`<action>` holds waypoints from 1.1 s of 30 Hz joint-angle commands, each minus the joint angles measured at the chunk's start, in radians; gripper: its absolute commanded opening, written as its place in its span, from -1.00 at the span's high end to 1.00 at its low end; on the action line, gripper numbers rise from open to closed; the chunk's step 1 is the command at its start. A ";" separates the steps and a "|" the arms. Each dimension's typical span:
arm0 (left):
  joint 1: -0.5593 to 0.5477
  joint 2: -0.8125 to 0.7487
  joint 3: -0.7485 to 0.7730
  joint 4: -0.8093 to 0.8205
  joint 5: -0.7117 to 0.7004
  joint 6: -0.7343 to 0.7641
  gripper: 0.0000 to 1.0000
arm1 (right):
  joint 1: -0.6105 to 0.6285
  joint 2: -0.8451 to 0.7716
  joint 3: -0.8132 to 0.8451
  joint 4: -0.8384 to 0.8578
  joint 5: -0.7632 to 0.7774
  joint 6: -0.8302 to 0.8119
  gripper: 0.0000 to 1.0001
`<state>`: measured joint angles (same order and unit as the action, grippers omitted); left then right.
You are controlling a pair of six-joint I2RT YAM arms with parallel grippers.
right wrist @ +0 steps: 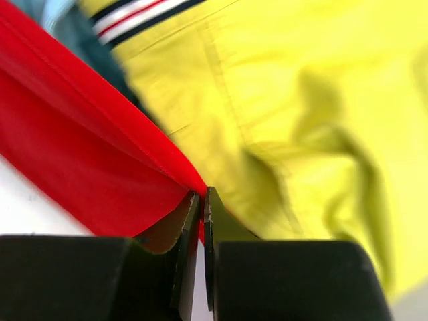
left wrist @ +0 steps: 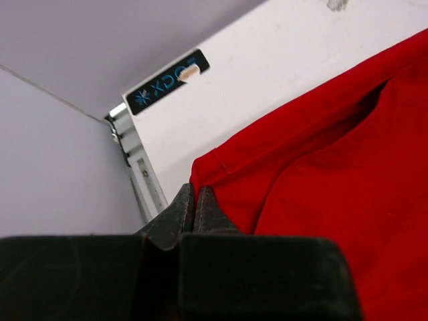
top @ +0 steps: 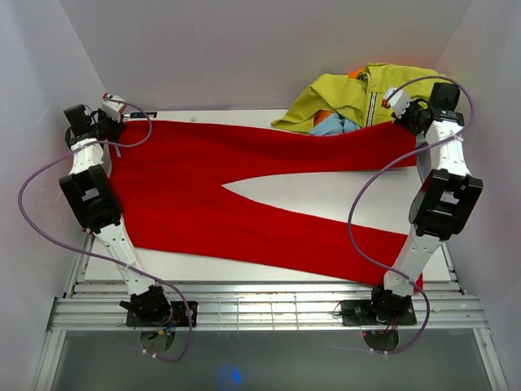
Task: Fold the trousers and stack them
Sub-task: Fold the trousers
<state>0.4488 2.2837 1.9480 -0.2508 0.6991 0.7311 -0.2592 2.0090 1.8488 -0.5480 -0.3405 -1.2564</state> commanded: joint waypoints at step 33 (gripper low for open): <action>0.146 -0.177 -0.288 0.582 0.157 -0.385 1.00 | 0.121 -0.407 -0.183 0.927 -0.122 0.249 0.85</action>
<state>0.5480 2.1937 1.7172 0.3016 0.7750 0.2676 -0.1081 1.7596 1.8240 0.2554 -0.3573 -0.9154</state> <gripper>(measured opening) 0.023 0.084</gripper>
